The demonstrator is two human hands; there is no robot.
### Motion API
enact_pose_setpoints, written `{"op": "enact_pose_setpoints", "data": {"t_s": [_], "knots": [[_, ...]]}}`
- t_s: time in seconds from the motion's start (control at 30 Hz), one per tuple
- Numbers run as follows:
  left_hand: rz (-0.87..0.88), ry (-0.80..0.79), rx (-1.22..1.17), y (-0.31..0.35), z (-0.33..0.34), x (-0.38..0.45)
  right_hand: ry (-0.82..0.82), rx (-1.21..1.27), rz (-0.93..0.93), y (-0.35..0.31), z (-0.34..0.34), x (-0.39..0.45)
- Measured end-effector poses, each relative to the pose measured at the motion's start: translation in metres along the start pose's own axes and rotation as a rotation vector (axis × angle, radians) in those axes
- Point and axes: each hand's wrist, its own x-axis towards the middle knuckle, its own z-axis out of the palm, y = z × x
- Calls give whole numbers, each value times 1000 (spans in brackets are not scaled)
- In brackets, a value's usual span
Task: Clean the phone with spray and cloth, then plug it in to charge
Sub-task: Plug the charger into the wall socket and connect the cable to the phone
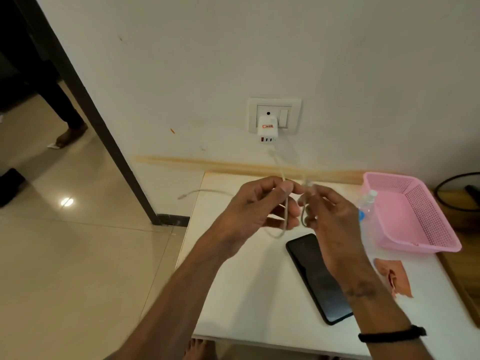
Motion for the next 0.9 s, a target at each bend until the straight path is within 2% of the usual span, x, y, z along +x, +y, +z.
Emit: {"op": "enact_pose_setpoints", "data": {"t_s": [0.1, 0.2, 0.23, 0.3, 0.37, 0.43, 0.47, 0.5, 0.57, 0.67, 0.8, 0.9], "knots": [[-34, -3, -302, 6, 2, -2, 27, -229, 39, 9, 6, -2], [-142, 176, -641, 8, -8, 1, 112, -243, 133, 20, 4, -2], [-190, 261, -669, 5, -12, 2, 145, -221, 147, 21, 3, 0], [-296, 426, -431, -7, -17, 3, 186, -215, 141, 18, 3, 3], [-424, 471, 131, -18, -20, 3, 184, -190, 121, 13, 9, 8], [-567, 399, 836, -27, -24, 2, 168, -176, 92, 6, 18, 14], [-606, 398, 1109, -28, -26, 1, 157, -177, 71, 2, 23, 18], [-604, 438, 1263, -27, -27, 0, 145, -176, 48, -1, 28, 23], [-527, 547, 1351, -24, -29, 2, 126, -169, -6, -9, 40, 34], [-324, 671, 1240, -19, -31, 9, 132, -187, -76, -15, 58, 54], [-36, 678, 1049, -20, -26, 20, 183, -344, -179, -16, 76, 79], [-44, 626, 999, -25, -22, 28, 220, -460, -256, -16, 84, 90]]}}
